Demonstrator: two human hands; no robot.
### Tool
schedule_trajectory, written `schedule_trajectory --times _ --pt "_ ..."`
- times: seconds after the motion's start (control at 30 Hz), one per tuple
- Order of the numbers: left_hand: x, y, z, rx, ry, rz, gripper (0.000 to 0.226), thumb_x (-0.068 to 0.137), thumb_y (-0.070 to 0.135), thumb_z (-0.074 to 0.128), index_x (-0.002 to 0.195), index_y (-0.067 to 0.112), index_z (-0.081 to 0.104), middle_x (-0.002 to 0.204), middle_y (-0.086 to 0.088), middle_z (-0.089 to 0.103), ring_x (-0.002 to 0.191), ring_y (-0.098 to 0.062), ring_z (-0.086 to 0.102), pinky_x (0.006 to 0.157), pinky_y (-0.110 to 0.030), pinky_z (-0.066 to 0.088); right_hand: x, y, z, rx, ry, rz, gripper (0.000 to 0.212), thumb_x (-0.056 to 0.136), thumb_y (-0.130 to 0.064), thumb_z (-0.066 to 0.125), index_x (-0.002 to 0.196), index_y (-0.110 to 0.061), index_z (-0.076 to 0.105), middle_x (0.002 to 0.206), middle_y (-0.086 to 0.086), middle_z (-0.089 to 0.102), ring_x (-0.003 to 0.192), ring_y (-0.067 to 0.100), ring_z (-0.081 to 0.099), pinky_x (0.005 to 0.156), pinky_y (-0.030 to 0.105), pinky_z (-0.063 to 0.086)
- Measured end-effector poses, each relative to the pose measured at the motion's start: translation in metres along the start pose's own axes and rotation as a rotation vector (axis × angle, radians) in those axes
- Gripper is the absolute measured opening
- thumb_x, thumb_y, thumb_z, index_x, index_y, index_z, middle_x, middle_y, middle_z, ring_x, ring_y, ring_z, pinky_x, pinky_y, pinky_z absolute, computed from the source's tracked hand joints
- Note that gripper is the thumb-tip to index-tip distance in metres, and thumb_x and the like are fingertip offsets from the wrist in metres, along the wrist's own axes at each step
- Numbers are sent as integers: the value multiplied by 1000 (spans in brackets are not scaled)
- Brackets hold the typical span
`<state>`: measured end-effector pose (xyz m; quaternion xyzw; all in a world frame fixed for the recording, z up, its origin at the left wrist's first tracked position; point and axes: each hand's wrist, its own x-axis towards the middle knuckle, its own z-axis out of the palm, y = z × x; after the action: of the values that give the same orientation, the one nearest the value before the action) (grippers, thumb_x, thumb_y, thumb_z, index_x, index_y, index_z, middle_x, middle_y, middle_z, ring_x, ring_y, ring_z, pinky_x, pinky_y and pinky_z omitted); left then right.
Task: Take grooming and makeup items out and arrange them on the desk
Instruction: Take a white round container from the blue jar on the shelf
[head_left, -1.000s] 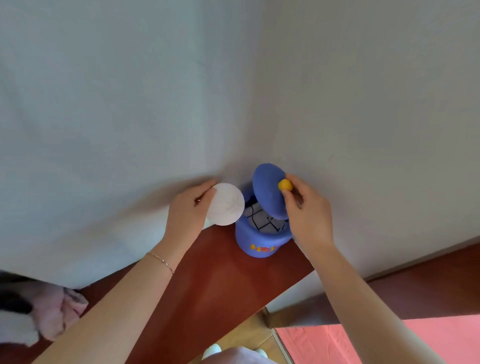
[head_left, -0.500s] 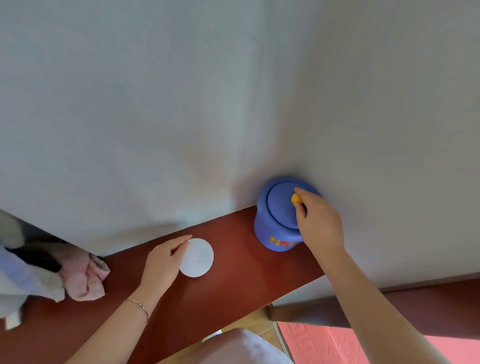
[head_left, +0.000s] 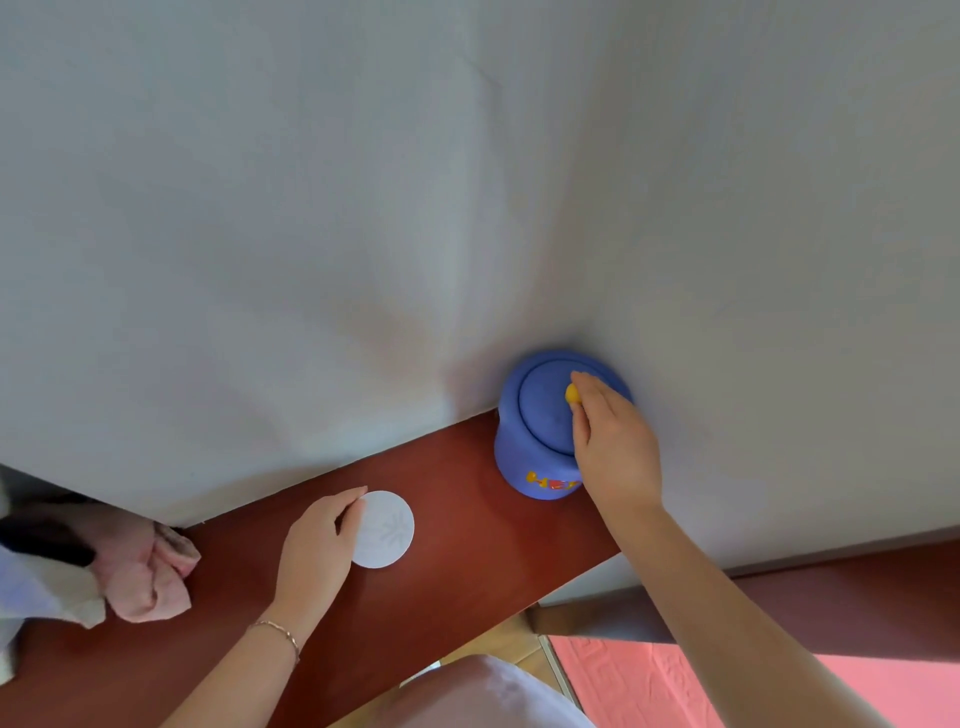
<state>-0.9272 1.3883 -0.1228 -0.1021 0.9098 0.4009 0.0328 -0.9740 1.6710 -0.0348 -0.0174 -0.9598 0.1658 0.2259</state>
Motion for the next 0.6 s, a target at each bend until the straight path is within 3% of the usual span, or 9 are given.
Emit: schedule_trajectory --times 0.17,0.33,0.43,0.53,0.6 --pt "2 -4 6 70 19 16 25 94 15 47 111 11 64 110 0 64 105 -19 56 90 -27 39 -1 4 2 14 -82 -15 40 85 -12 47 119 5 59 115 22 65 103 34 65 85 42 51" --pt "3 -9 10 117 19 37 25 93 12 47 109 8 65 106 -3 63 102 -20 56 89 -30 42 -9 6 -4 -20 -53 -62 47 88 -20 38 128 4 50 129 21 56 122 27 50 98 27 35" --pt "3 -9 9 140 3 51 26 92 11 48 112 7 64 109 -5 63 105 -23 56 92 -34 42 -17 2 -10 29 -6 -74 47 91 -19 38 131 4 45 134 19 52 125 19 36 106 26 24" --pt "0 -7 1 257 -13 153 31 91 17 51 119 7 59 114 -8 62 107 -26 54 92 -38 44 -33 -14 -15 45 -9 -186 43 91 -17 41 128 3 49 131 16 55 124 21 42 104 28 35" --pt "-2 -6 -8 402 -25 271 42 90 35 43 118 8 60 112 -8 64 104 -27 58 85 -39 48 -46 -29 -14 104 -79 -249 43 90 -20 44 129 -3 51 129 11 58 124 21 48 103 33 41"
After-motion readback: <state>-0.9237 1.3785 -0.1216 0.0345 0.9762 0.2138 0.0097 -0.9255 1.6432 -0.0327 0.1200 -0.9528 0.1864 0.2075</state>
